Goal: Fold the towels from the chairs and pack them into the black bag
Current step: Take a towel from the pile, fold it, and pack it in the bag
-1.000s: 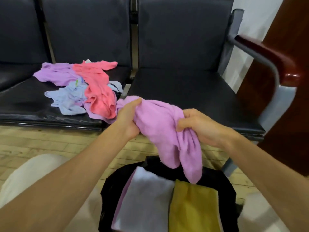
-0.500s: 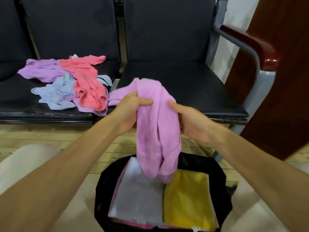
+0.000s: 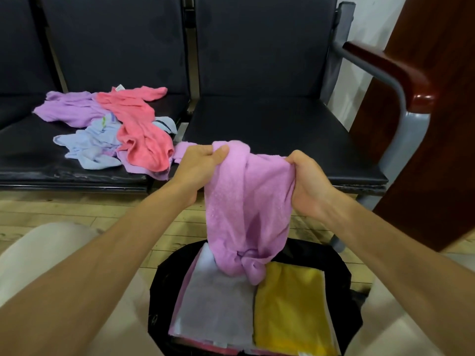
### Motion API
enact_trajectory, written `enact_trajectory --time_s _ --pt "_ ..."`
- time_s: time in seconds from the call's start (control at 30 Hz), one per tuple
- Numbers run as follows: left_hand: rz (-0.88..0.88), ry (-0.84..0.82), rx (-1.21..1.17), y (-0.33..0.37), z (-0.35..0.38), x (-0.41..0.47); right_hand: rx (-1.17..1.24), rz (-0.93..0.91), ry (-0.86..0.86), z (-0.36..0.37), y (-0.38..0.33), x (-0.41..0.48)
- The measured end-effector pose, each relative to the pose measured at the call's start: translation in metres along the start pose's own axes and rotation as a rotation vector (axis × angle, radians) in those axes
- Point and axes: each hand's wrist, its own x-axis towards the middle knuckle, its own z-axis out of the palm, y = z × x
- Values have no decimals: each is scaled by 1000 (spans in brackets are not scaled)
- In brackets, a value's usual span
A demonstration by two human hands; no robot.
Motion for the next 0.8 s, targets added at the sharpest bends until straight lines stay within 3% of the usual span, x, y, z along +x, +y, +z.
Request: enact_trajectory --time_s 0.07,0.17,0.47,0.53,0.63,0.8 --pt "25 23 30 -1 -1 0 57 14 -26 -2 -1 -3" --pt "14 -16 -30 -2 -5 1 -43 -40 -9 -3 -3 -5" --pt "-204 -172 -122 3 2 -2 -180 -115 80 1 0 0" --pt "-180 -186 79 5 3 -6 -206 -139 69 0 0 1" --pt "3 -135 500 7 -1 -11 -300 -190 76 0 0 1" --pt "-6 -211 650 2 -12 -7 -772 -394 257 -3 -2 3"
